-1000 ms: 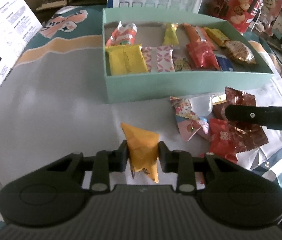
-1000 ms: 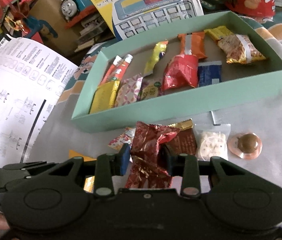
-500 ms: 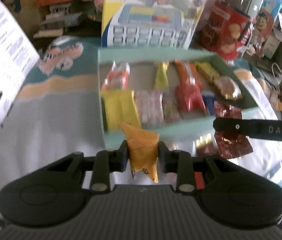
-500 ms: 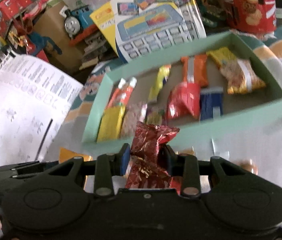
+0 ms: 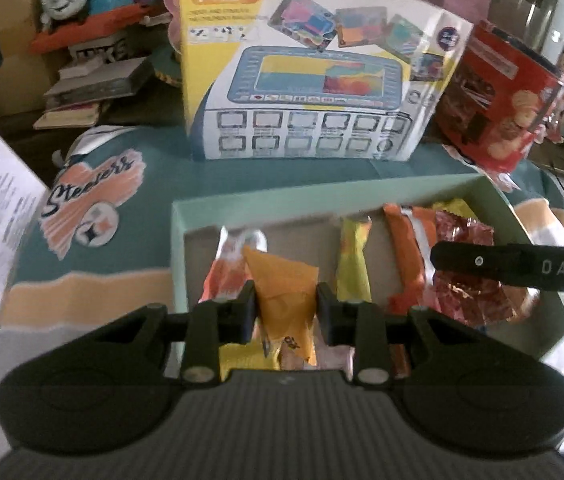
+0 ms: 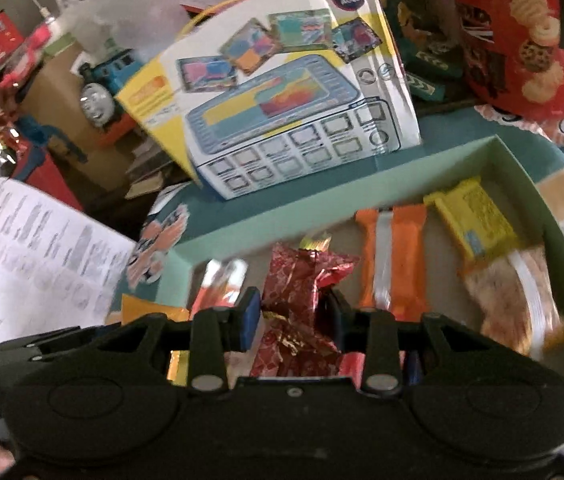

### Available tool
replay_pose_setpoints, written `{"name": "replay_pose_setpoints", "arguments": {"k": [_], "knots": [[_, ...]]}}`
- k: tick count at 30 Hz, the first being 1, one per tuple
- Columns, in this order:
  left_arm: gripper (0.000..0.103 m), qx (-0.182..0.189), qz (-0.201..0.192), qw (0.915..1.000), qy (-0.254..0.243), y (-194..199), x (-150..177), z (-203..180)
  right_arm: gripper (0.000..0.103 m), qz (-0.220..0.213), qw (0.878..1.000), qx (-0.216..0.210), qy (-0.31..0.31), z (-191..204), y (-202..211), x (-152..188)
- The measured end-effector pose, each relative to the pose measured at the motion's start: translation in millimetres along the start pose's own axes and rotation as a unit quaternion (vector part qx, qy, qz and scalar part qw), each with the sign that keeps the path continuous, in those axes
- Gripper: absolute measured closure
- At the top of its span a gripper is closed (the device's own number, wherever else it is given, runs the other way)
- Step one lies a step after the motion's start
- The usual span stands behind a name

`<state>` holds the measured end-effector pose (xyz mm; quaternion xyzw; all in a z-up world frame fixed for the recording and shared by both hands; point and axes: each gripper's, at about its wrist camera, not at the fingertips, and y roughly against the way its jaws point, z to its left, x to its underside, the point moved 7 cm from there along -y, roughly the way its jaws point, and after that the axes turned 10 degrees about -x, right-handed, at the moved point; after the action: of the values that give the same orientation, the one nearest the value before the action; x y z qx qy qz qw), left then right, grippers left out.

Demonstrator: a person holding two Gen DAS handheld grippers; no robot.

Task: Organize snacks
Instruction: 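Drop yellow candy into green box with left tool while right drops red candies, then grasp red square candy with left tool while right tool grasps clear cookie bag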

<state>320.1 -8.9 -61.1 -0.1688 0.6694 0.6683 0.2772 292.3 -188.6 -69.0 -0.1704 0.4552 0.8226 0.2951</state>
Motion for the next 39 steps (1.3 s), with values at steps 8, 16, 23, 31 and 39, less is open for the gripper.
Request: {"name": "replay_pose_setpoints", "arguments": {"k": [8,16,23,31,39], "knots": [[0.056,-0.015,0.014,0.9997,0.015,-50.8,-30.9,-10.2,0.065,0.001,1.0,0.008,0.001,-17.3,-38.6,-27.3],[0.002,-0.062,0.01,0.998,0.007,-53.5,-25.3,-2.8,0.0,-0.008,1.0,0.02,0.005,-17.5,-34.5,-26.5],[0.0,-0.061,0.01,0.9981,0.003,-25.2,-8.5,-2.4,0.0,-0.009,1.0,0.021,-0.02,-13.7,-11.0,-9.3],[0.0,-0.05,0.003,0.9987,0.003,24.8,21.9,-4.6,0.0,-0.014,1.0,0.014,-0.007,3.5,39.2,20.3],[0.0,-0.023,0.017,0.9995,-0.013,64.7,84.4,-17.9,0.0,0.0,1.0,0.008,-0.013,4.6,82.1,73.3]]}}
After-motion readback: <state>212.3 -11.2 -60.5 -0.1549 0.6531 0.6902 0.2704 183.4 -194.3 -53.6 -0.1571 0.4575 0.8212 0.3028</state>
